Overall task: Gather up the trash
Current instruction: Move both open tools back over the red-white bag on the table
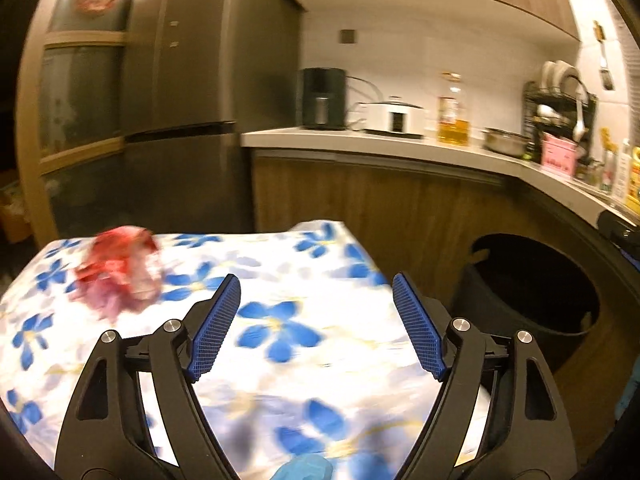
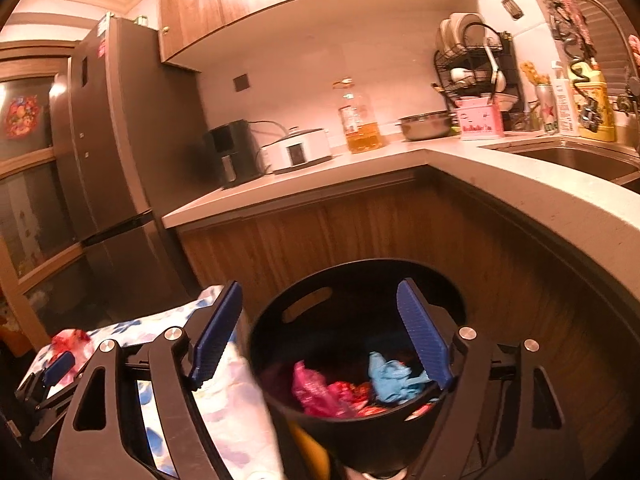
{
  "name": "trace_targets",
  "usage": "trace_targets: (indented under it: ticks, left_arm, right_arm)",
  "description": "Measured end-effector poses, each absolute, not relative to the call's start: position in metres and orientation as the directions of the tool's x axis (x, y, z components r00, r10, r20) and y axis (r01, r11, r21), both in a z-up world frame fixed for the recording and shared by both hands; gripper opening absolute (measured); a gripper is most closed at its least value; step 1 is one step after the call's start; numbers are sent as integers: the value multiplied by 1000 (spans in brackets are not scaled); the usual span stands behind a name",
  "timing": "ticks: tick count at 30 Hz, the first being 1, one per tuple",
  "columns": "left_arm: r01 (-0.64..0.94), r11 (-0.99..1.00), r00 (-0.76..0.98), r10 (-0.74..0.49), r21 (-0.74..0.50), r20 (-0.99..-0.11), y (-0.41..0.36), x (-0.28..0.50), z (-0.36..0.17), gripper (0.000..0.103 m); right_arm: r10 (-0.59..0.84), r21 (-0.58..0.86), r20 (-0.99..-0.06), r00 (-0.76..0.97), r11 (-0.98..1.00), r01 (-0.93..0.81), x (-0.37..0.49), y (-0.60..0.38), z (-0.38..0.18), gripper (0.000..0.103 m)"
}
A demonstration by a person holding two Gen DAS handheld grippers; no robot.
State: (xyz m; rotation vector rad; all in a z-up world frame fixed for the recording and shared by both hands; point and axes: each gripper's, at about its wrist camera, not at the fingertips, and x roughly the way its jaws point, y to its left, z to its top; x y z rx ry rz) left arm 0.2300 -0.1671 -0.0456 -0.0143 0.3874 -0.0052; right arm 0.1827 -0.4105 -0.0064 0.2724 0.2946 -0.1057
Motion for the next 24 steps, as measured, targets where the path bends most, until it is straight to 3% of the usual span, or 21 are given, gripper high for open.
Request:
trace_targets:
  ticks: [24]
  left_arm:
    - [-387, 921, 862, 349, -35, -367, 44, 189, -53, 77]
  right_arm:
    - [304, 155, -340, 890, 952, -265, 226, -176, -18, 78]
